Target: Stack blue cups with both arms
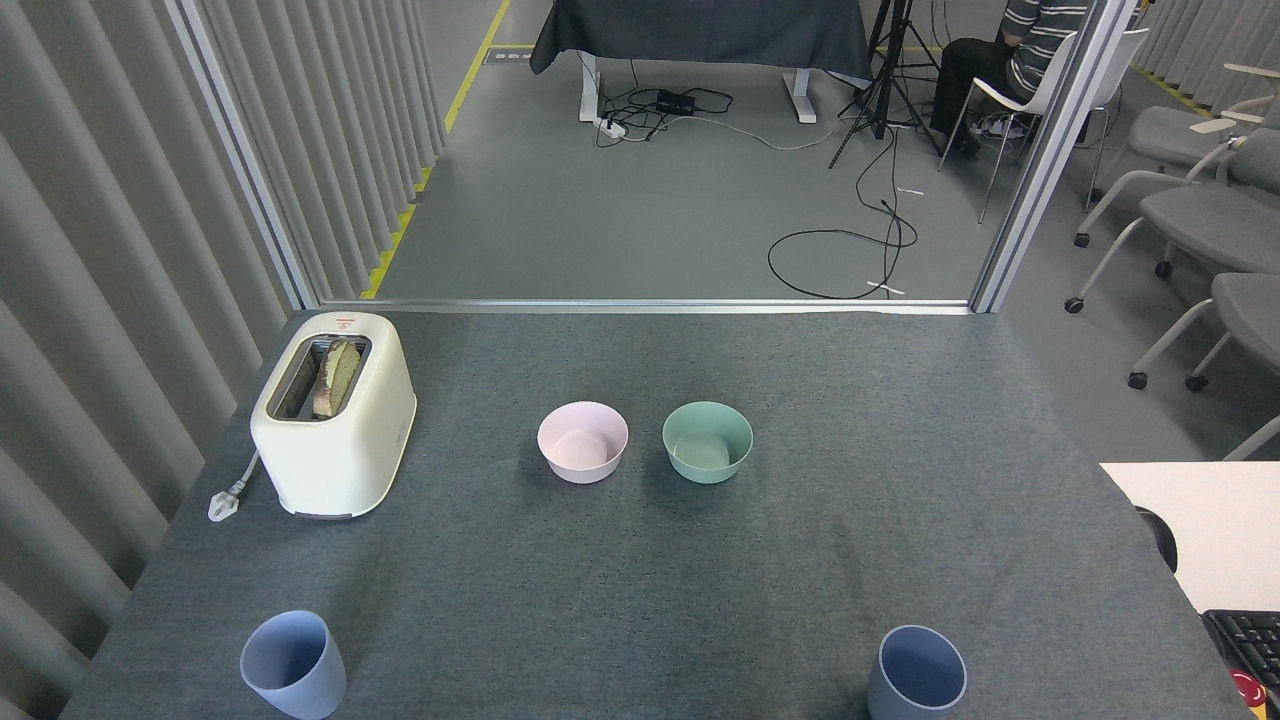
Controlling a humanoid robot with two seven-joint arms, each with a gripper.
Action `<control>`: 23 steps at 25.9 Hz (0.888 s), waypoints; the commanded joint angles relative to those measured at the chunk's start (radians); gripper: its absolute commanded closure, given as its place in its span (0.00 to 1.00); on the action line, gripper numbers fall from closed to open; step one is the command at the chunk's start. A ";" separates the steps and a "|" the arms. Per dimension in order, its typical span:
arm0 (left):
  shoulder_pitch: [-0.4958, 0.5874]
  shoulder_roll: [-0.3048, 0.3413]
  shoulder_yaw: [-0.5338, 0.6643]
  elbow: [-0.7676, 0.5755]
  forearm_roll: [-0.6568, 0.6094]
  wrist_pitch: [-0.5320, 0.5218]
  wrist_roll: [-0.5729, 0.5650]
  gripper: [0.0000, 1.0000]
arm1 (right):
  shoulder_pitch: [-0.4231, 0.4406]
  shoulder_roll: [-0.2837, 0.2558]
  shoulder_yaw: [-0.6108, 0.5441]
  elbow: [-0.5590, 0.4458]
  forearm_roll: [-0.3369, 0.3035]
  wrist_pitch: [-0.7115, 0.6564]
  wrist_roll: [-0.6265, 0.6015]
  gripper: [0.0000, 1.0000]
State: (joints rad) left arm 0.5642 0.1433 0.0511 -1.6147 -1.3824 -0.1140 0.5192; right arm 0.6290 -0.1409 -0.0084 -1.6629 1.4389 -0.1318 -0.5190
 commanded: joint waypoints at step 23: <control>-0.144 -0.027 0.000 0.139 0.013 0.105 -0.028 0.00 | 0.000 0.000 0.001 0.002 0.002 0.005 0.007 0.00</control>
State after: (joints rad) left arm 0.4565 0.1206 0.0509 -1.5170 -1.3692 -0.0173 0.4958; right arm 0.6289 -0.1405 -0.0076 -1.6618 1.4402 -0.1286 -0.5128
